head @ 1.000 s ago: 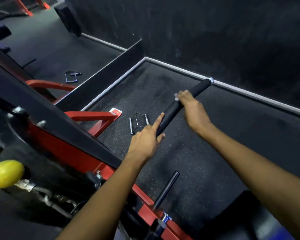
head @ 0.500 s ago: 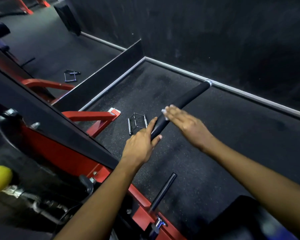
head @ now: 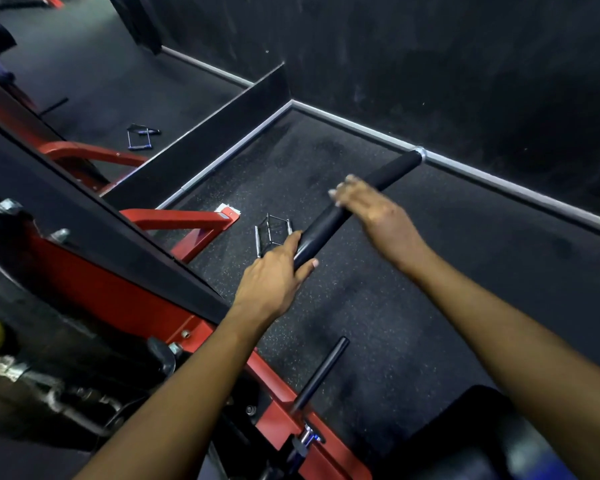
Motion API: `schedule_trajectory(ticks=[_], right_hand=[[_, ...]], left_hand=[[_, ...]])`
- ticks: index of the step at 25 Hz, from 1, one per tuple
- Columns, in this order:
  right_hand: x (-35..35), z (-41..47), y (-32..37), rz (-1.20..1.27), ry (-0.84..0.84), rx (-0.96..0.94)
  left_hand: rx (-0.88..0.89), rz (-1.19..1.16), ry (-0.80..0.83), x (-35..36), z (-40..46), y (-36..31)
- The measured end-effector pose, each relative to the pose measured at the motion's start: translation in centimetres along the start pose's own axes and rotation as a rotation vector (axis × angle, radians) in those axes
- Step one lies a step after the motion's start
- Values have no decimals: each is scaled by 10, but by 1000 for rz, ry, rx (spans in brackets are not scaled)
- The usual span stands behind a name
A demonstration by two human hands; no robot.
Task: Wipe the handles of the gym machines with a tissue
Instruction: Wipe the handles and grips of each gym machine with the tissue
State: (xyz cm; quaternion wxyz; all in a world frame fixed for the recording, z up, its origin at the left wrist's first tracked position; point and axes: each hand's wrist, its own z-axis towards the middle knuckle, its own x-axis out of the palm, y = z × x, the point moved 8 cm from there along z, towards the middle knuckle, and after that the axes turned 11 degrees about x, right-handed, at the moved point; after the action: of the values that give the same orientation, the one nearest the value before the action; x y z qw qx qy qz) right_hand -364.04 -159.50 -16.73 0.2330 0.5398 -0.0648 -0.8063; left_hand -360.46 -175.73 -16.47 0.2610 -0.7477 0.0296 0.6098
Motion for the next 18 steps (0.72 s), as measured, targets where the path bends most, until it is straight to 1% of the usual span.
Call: schedule_trajectory(ticks=[1, 2, 3, 4, 5, 6, 8, 9, 10, 12, 13, 14, 15, 16, 18], right_hand=[[4, 20, -34, 38, 41, 167], [0, 38, -67, 86, 44, 334], [-4, 47, -96, 115, 37, 562], [-2, 49, -112, 105, 53, 745], [-3, 47, -109, 69, 67, 817], [-1, 47, -93, -6, 87, 764], [4, 33, -44, -42, 81, 395], [2, 26, -38, -39, 52, 260], [-3, 26, -47, 12, 40, 255], [-17, 29, -83, 149, -93, 518], [-18, 28, -84, 67, -122, 523], [-18, 25, -69, 85, -117, 501], [-16, 18, -47, 137, -108, 434], [-11, 8, -24, 194, -84, 346], [-10, -6, 5, 167, -138, 154]], left_hand=[[-4, -1, 5, 1, -2, 0], [-7, 0, 0, 1, -4, -1], [-3, 7, -8, -1, -5, -3], [4, 12, -15, -2, -5, -5], [9, 14, -16, -2, -4, -6], [11, 14, -14, -2, -4, -8], [11, 16, -5, 0, -3, -7], [9, 16, -2, -1, -2, -6], [-4, 13, 1, -1, -1, -4], [-57, 10, 9, 1, -5, 0], [-83, 18, 6, 1, -7, 1], [-98, 29, 2, 0, -8, 0], [-92, 32, 0, -1, -3, -3], [-70, 24, -4, -3, 8, -9], [-36, 0, -12, -6, 40, -19]])
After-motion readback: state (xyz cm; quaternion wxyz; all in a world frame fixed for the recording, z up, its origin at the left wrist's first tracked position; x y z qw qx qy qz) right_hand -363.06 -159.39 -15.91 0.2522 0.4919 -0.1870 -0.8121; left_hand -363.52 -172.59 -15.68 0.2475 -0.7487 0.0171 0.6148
